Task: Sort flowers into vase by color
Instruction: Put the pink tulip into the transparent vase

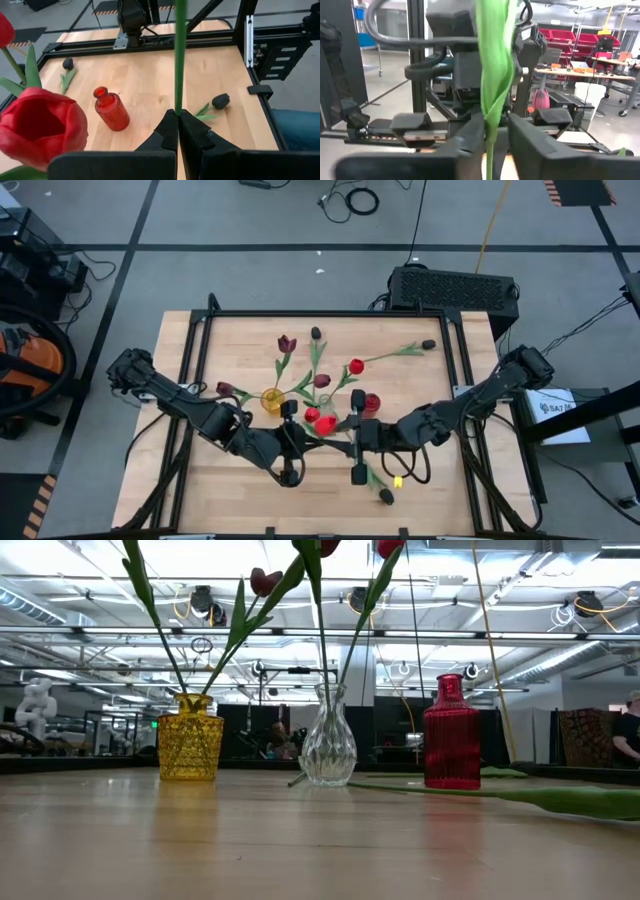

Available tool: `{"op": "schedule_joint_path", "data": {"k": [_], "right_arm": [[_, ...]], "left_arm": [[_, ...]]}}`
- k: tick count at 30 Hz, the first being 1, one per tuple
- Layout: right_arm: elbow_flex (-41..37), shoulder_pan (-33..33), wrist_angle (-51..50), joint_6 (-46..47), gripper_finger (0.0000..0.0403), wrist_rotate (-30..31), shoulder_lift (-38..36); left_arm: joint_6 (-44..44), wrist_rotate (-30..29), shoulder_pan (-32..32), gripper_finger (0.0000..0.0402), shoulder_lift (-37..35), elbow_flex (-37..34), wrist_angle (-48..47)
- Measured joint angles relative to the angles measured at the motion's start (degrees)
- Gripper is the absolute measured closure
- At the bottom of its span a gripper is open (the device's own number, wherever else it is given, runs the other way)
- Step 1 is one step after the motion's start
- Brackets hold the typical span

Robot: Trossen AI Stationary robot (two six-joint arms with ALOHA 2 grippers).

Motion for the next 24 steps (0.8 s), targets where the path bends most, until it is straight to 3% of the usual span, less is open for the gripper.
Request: {"op": "schedule_joint_path", "data": {"k": [4, 17, 24], "right_arm": [[-0.02, 0.00, -0.75, -0.83, 0.0392, 0.03, 0.00], [-0.02, 2.15, -7.35, 0.03, 0.0398, 1.37, -3.31], [-1.86, 4.04, -15.04, 3.22, 0.0401, 4.30, -7.86]], "left_arm": [[-0.02, 0.00, -0.01, 0.0387, 0.00, 0.00, -0.38], [-0.04, -2.03, -5.58, 0.0271, -0.05, 0.00, -3.73], [-0.92, -2.51, -7.81, 0.0254, -0.95, 0.00, -9.47]]}}
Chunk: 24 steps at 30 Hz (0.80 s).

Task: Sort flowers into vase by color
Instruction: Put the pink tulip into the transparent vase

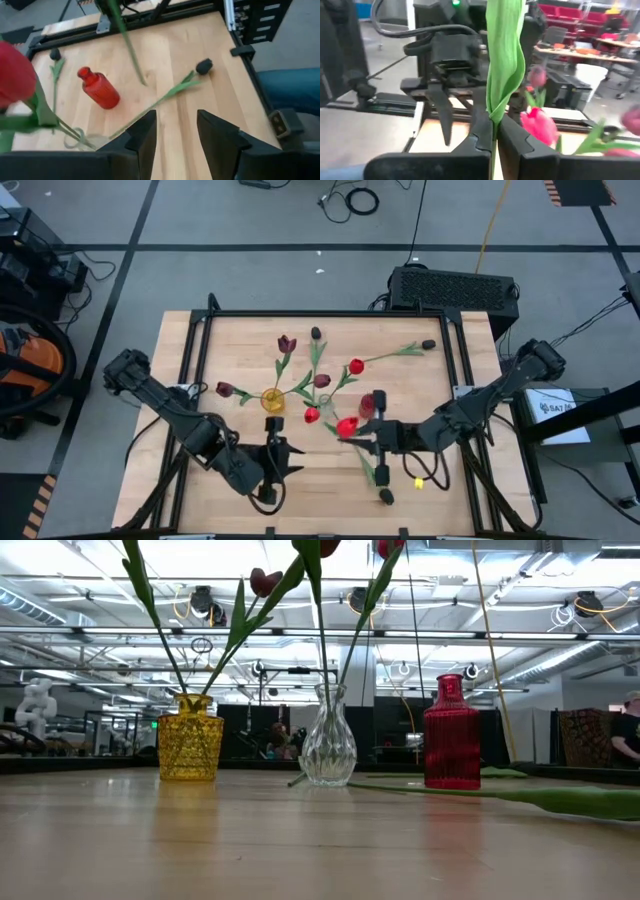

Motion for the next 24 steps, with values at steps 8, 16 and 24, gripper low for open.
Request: {"op": "schedule_joint_path", "data": {"k": [8, 16, 24], "right_arm": [[-17.26, -1.75, 23.01, -5.24, 0.0402, 9.16, -6.11], [-32.45, -8.03, 50.89, -7.35, 0.0399, 8.44, -6.11], [-34.18, -11.60, 56.57, -7.25, 0.0398, 3.65, -1.45]], "left_arm": [[-3.48, -0.54, -0.87, 0.0253, -1.29, 0.02, -3.55], [-3.52, -1.59, -0.72, 0.0253, -1.32, 0.02, -6.18], [-2.01, -3.70, -0.68, 0.0253, -1.32, 0.02, -6.02]]}}
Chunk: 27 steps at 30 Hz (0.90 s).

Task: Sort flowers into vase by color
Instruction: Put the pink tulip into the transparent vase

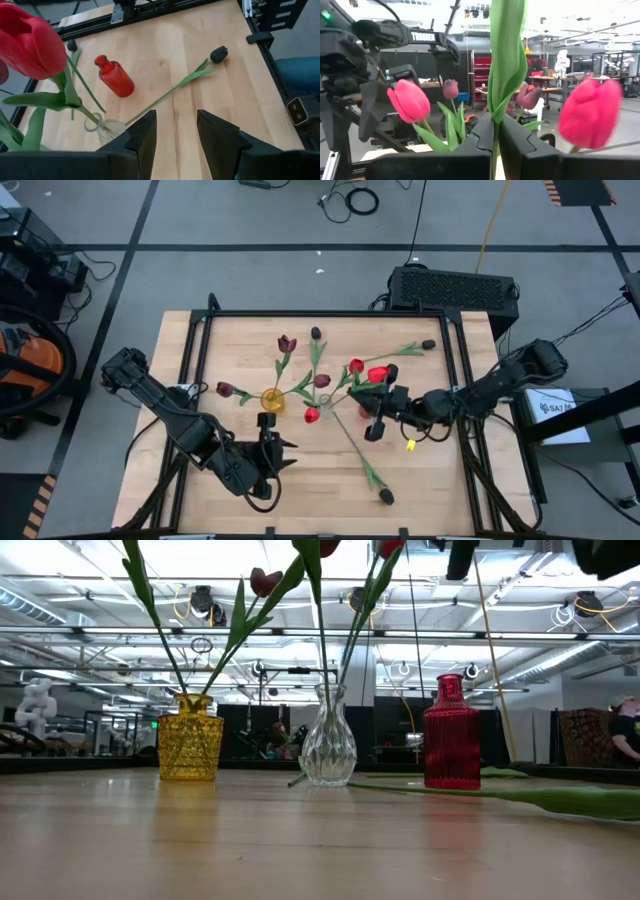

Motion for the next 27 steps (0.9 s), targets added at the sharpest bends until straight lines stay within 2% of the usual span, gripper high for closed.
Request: {"op": "schedule_joint_path", "data": {"k": [6, 16, 20, 27], "right_arm": [[-0.02, -1.06, 5.20, -1.87, 0.0397, -0.26, 3.71], [0.00, -2.71, 5.02, -1.88, 0.0397, 0.13, 3.89], [1.24, -3.05, 2.59, -0.01, 0.0397, 3.06, 3.89], [6.83, -4.12, -8.48, 2.48, 0.0397, 3.23, 3.89]], "left_arm": [[0.00, -0.37, 0.12, 0.0253, 0.00, 0.00, 0.07], [0.02, -0.35, 0.35, 0.0253, 0.00, 0.00, 0.09], [0.02, -0.35, 0.71, 0.0253, 0.00, 0.00, 0.58], [0.03, -0.35, 0.77, 0.0253, 0.00, 0.00, 0.68]]}}
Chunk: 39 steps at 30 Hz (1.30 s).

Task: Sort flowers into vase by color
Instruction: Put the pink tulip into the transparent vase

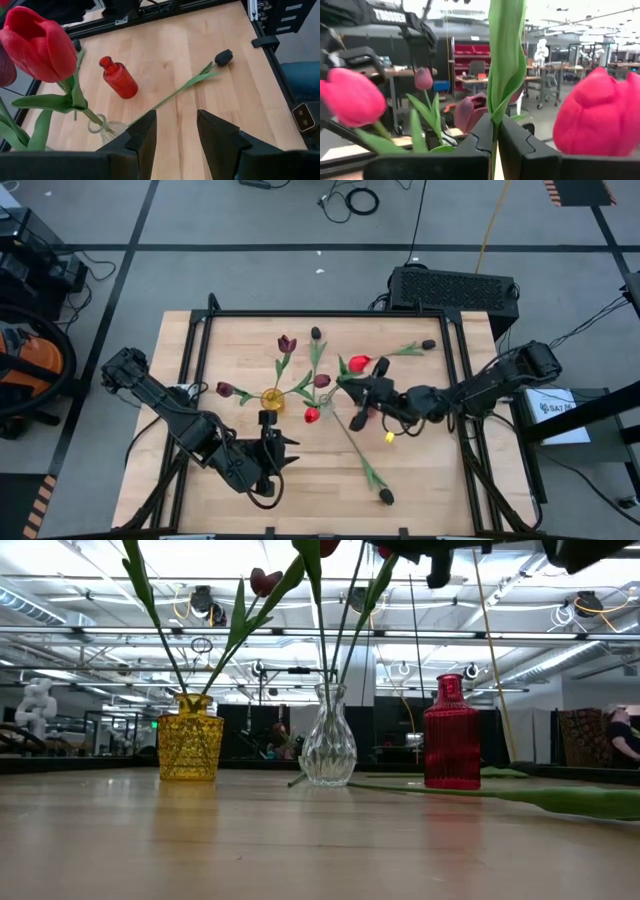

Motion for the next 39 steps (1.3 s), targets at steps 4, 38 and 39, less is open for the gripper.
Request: {"op": "schedule_joint_path", "data": {"k": [4, 38, 39], "right_arm": [[2.27, -1.71, -5.58, 2.73, 0.0397, -0.39, 0.00], [3.51, -6.57, -16.40, 12.51, 0.0325, -11.32, 2.75], [3.71, -6.67, -16.69, 12.51, 0.0317, -11.28, 2.89]], "left_arm": [[-0.01, 0.00, 0.00, 0.0253, 0.00, 0.00, -0.02], [-0.01, 0.02, 0.00, 0.0253, 0.02, 0.00, -0.15], [-0.01, 0.02, 0.00, 0.0253, 0.02, 0.00, -0.21]]}}
